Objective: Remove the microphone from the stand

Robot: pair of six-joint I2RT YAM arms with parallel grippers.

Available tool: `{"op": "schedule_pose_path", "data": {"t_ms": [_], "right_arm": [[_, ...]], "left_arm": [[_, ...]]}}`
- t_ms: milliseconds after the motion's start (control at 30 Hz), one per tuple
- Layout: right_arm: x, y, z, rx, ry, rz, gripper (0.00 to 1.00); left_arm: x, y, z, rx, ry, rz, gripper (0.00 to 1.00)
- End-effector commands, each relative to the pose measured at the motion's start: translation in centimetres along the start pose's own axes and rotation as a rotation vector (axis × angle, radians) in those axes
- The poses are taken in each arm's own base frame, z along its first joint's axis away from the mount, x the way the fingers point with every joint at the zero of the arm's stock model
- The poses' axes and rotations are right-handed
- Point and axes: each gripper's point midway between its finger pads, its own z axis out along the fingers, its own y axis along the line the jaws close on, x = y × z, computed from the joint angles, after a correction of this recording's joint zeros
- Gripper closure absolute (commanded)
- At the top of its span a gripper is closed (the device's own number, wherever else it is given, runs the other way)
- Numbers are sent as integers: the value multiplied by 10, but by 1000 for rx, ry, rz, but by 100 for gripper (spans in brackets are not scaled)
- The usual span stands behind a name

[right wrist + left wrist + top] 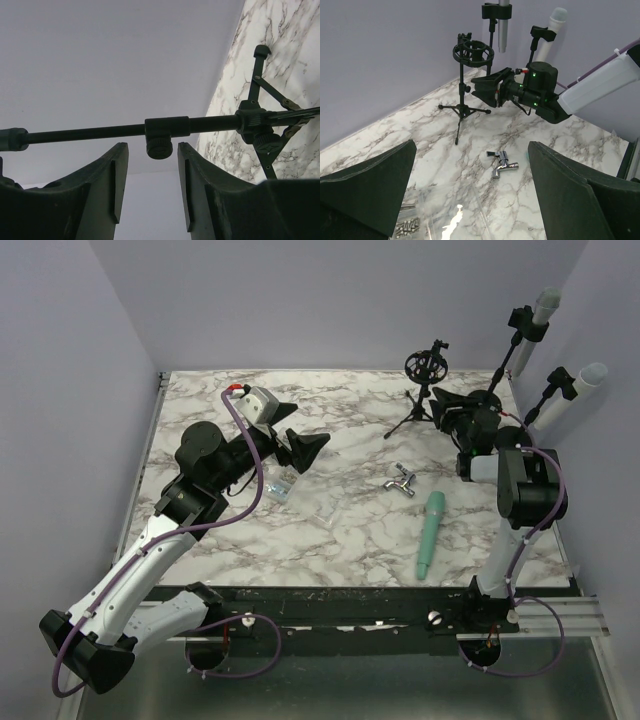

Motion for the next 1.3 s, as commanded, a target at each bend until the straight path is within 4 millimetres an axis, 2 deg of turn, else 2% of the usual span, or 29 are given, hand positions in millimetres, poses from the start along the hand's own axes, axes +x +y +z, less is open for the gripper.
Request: {"op": "schedule_pose_path", "data": {"t_ms": [0, 367, 900, 1000, 1067, 1100, 1133, 1267], "right_arm": [[4, -1, 0, -35, 32, 33, 50], [8, -6, 4, -35, 60, 36, 51], [11, -2, 12, -66, 93, 37, 60], [11, 0, 12, -75, 94, 30, 70], [12, 1, 12, -77, 96, 12, 84], [11, 1, 12, -73, 94, -6, 96], [11, -1, 12, -60, 93, -23, 99], [7, -8, 12, 6, 67, -185, 99]], "left_arm": [[-7, -6, -2, 29, -21, 13, 2], [-6, -6, -1, 30, -19, 15, 2], [-3, -5, 1, 31, -10, 15, 2], [-2, -5, 1, 30, -9, 17, 2], [-1, -5, 2, 30, -6, 15, 2], [-1, -5, 2, 30, -6, 14, 2], [0, -6, 2, 33, -5, 13, 2], [1, -7, 3, 41, -2, 6, 2]]}}
